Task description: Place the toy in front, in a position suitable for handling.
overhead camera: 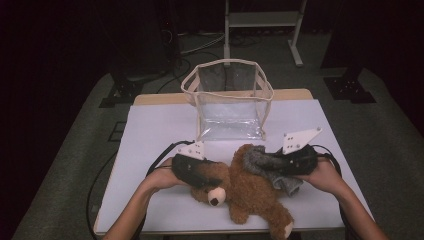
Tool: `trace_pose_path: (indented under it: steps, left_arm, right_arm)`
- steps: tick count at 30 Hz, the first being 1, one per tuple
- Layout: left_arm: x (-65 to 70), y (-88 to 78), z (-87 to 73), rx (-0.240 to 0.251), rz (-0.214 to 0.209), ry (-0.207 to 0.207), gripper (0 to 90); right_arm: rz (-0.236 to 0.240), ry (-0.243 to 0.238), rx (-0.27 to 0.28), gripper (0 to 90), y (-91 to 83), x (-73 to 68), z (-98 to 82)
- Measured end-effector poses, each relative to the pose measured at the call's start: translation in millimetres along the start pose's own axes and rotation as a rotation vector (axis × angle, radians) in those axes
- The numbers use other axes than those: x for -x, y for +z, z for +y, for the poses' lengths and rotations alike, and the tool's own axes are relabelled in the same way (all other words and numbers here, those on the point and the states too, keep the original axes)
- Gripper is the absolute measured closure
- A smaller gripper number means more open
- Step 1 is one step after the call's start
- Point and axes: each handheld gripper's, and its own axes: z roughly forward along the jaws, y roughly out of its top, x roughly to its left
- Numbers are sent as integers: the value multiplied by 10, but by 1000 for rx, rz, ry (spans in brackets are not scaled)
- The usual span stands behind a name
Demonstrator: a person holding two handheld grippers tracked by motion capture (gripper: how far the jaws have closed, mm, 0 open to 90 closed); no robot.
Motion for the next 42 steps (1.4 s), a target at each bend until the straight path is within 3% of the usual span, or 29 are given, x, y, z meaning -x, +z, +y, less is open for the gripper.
trace_pose_path:
  steps: [2,4,6,10,12,18,19,23,25,29,33,35,39,42]
  left_arm:
    - [9,5,-2,8,4,2,404]
    - [4,13,2,9,4,-3,381]
    - [-7,26,10,9,3,-10,327]
    - [-1,78,41,1,-1,-20,193]
    - [-1,112,49,-15,1,-10,178]
    - [-41,254,108,-86,7,-46,117]
    - [-47,269,131,-111,4,-39,131]
    - [14,236,210,-139,51,70,477]
    - [12,217,233,-131,79,86,530]
    - [-54,174,318,-93,150,83,551]
    - [-119,109,511,-100,219,150,553]
    - [-172,74,565,-113,236,157,551]
    - [-184,63,423,-91,211,133,541]
    - [-102,37,245,-69,190,112,512]
  right_arm:
    - [22,28,-12,741,38,46,-44]
    - [53,31,-51,740,175,2,-102]
    - [75,38,-48,741,271,-61,-148]
    - [69,36,-39,743,241,-122,-177]
    - [68,28,-38,743,236,-151,-185]
    - [65,23,-32,743,235,-160,-194]
    - [64,25,-29,743,236,-153,-196]
    - [53,41,-21,742,234,-106,-202]
    - [49,52,-10,742,217,-54,-194]
    - [38,61,1,741,176,87,-107]
    - [66,56,8,741,212,226,68]
    - [68,37,-5,741,268,271,158]
    - [86,36,-38,742,381,303,170]
    - [118,30,-42,743,468,179,91]
